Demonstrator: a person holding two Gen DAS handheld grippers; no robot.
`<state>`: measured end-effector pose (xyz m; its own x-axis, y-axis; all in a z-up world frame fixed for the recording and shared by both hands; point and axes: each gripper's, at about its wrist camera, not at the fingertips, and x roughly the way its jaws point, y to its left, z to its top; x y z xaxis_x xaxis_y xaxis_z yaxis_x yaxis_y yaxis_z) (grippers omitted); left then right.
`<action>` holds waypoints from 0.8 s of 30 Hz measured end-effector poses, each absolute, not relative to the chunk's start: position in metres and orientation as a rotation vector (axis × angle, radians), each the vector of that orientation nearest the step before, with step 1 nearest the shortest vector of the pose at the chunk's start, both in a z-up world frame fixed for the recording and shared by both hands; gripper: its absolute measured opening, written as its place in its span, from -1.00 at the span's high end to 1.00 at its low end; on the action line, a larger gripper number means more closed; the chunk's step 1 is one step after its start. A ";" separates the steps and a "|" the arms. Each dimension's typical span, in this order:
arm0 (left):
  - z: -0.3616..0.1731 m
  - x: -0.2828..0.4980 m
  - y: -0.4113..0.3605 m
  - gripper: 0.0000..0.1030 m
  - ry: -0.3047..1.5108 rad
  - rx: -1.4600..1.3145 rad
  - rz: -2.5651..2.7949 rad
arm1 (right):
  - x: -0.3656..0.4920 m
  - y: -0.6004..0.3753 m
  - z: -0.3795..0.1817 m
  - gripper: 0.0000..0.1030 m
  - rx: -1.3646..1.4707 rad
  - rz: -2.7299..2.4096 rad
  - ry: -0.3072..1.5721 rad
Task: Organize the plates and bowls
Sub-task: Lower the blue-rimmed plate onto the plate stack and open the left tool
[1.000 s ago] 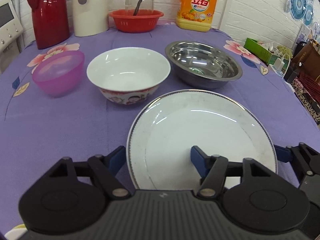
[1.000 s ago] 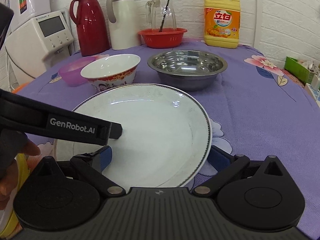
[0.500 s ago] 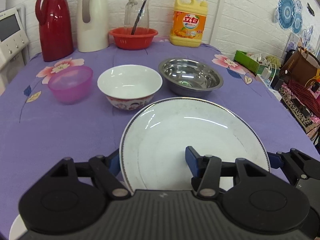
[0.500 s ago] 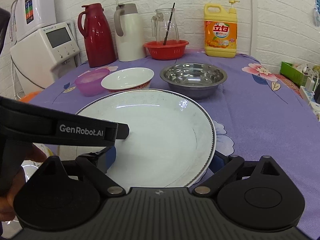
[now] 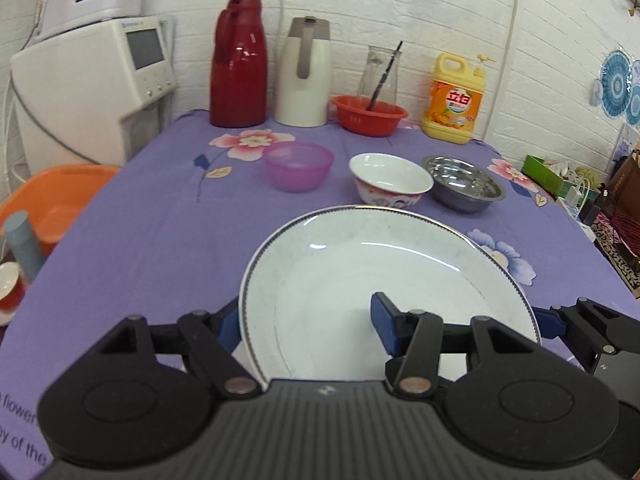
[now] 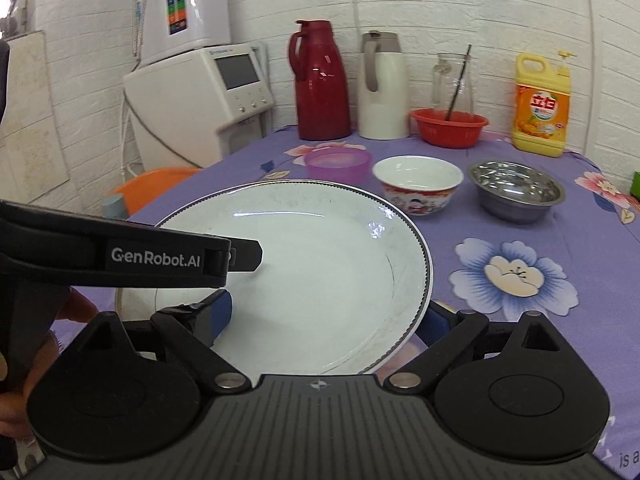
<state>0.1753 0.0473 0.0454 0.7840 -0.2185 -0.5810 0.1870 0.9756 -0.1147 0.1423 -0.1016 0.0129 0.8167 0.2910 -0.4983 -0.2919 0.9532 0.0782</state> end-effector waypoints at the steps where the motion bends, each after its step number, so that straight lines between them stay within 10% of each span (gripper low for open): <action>1: 0.042 0.169 0.055 -0.02 0.639 -0.057 -0.204 | 0.139 -0.094 0.012 -1.00 -0.015 0.329 0.534; 24: 0.013 0.149 0.081 -0.22 0.615 -0.032 -0.178 | 0.127 -0.057 -0.006 -1.00 -0.129 0.352 0.579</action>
<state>0.1486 0.0808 0.0135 0.8018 -0.1759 -0.5711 0.1571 0.9841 -0.0826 0.1275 -0.0572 -0.0065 0.7794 0.2884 -0.5561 -0.3602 0.9326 -0.0211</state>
